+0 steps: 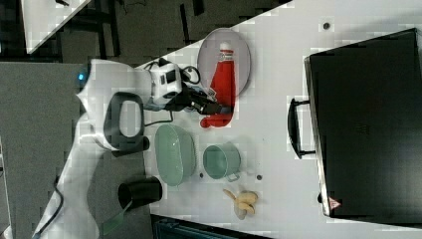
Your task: Pick ketchup from strainer and place it on the table
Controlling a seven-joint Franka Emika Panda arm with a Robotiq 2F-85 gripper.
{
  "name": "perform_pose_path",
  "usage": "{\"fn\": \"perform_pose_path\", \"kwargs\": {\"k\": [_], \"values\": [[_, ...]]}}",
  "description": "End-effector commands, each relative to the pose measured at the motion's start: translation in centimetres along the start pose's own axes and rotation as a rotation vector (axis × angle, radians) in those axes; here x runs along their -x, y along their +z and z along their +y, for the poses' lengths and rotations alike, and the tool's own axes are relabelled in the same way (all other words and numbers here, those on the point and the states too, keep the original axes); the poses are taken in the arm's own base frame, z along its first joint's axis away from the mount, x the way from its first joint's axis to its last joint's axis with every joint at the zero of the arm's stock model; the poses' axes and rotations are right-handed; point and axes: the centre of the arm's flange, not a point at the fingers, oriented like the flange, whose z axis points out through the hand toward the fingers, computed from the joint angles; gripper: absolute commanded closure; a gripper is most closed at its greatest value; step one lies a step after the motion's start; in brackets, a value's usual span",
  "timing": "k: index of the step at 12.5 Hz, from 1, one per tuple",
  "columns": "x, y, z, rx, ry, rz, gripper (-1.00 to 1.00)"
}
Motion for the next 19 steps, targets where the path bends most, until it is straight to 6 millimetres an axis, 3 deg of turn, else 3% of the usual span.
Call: {"fn": "perform_pose_path", "kwargs": {"k": [1, 7, 9, 10, 12, 13, 15, 16, 19], "values": [[4.1, 3.1, -4.4, 0.034, -0.164, 0.015, -0.19], [5.4, 12.8, -2.6, 0.011, -0.154, -0.028, -0.19], [5.2, 15.1, -2.5, -0.018, -0.148, -0.014, -0.19], [5.1, 16.1, -2.3, -0.030, -0.144, -0.007, -0.27], [5.0, 17.3, -2.0, -0.047, -0.137, 0.009, -0.68], [4.9, 17.2, -1.9, -0.048, -0.138, 0.015, -0.90], [4.6, 14.9, -1.9, -0.042, -0.141, 0.044, -1.00], [4.2, 12.4, -2.1, -0.045, -0.139, 0.079, -1.00], [3.8, 2.2, -2.6, -0.044, -0.104, 0.166, -1.00]]}}
